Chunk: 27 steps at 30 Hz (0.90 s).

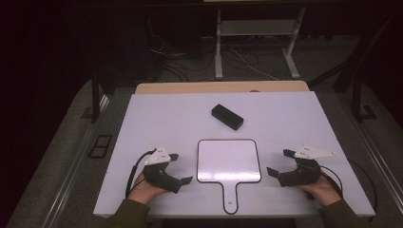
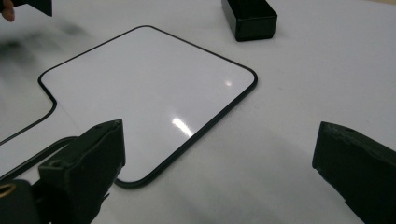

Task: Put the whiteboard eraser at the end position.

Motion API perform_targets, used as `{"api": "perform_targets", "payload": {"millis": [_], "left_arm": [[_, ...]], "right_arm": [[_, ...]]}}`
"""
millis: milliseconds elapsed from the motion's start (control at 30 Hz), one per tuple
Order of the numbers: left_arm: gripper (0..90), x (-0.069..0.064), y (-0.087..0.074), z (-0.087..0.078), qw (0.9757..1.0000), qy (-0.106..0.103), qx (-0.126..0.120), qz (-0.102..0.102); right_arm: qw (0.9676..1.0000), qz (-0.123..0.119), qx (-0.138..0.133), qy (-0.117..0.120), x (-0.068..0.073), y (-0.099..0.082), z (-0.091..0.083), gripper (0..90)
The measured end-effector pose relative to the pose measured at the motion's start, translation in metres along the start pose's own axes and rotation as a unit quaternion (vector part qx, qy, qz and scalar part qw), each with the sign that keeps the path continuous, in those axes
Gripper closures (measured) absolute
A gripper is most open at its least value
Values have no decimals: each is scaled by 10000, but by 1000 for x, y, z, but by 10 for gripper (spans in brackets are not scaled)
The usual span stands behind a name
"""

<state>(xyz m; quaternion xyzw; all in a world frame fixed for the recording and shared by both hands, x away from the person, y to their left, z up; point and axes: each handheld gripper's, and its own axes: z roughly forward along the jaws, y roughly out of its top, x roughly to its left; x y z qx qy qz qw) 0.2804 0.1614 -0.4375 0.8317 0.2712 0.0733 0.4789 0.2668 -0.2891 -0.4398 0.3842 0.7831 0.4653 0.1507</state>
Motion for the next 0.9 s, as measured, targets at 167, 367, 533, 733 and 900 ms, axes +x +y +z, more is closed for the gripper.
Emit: {"api": "perform_targets", "payload": {"millis": [167,367,533,733,900], "left_arm": [[0,0,0,0,10000,11,-6,-4],[0,0,0,0,10000,23,16,-3],[0,0,-1,0,10000,32,53,-12],[0,0,-1,1,10000,32,70,9],[0,0,-1,2,10000,29,81,-8]], "right_arm": [[9999,35,103,-46,0,-8,-4,14],[9997,14,236,-96,-5,-16,-7,14],[9996,-9,252,-111,-5,-16,-6,14],[9996,-26,256,-104,-6,-15,-7,14],[9996,-41,248,-95,-5,-15,-7,14]]}}
